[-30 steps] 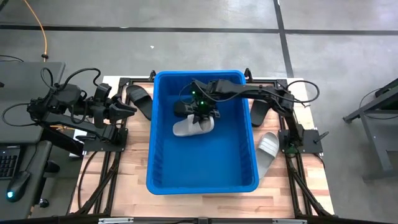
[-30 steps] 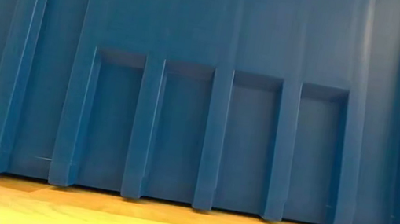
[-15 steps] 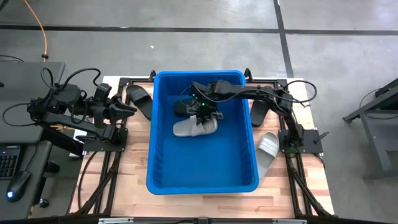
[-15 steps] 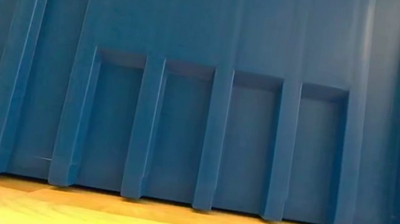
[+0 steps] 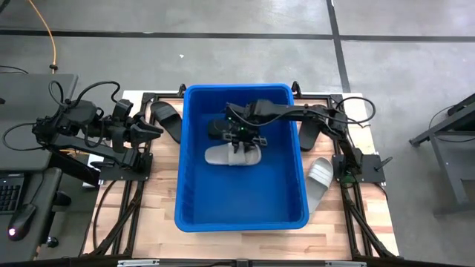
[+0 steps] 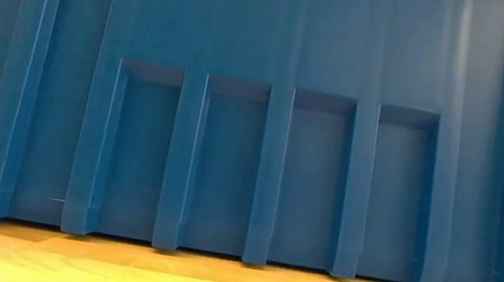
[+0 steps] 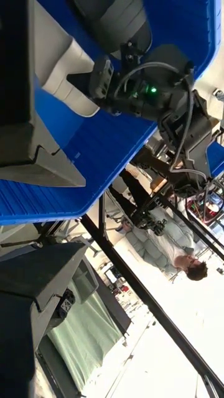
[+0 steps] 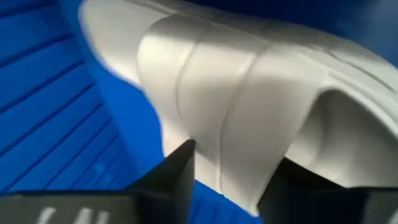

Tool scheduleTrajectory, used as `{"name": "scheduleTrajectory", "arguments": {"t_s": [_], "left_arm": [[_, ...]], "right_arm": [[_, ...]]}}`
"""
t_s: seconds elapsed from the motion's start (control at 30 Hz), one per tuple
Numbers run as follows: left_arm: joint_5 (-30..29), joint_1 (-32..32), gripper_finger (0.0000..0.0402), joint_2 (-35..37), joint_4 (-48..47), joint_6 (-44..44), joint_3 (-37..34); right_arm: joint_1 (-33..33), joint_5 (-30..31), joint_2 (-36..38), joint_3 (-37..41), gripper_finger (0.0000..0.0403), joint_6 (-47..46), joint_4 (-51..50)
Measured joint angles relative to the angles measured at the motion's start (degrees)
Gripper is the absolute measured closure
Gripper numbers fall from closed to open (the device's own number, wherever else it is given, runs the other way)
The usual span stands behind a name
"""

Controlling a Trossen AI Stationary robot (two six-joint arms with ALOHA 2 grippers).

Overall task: Pick and place slides into bin
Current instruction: Put the bottom gray slide into the blue bin, then put the gray slide into the blue bin

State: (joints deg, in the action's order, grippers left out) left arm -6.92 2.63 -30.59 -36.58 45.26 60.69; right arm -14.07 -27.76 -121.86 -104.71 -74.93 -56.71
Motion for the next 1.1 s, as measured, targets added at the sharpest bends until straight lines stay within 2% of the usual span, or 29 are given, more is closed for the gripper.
{"name": "scheduleTrajectory", "arguments": {"t_s": [0.23,0.33,0.67,0.9,1.1], "left_arm": [[0.00,0.00,0.0254,0.00,0.02,0.01,0.00],[-0.02,0.00,0.0254,0.00,0.02,0.00,0.00],[-0.08,0.00,0.0254,0.00,0.02,0.00,0.00],[-0.17,0.00,0.0254,0.00,0.02,-0.23,0.00],[-0.11,0.00,0.0254,0.00,-0.32,-0.26,0.00]], "right_arm": [[0.18,3.12,-1.18,0.04,0.0227,0.63,-3.32],[0.18,7.31,-1.27,0.04,0.0225,1.68,-5.47],[0.11,10.79,-1.42,0.00,0.0238,4.15,-8.70],[0.40,10.13,-1.36,0.00,0.0240,8.05,-8.96],[1.00,3.04,-1.36,-2.86,0.0240,22.56,-11.67]]}}
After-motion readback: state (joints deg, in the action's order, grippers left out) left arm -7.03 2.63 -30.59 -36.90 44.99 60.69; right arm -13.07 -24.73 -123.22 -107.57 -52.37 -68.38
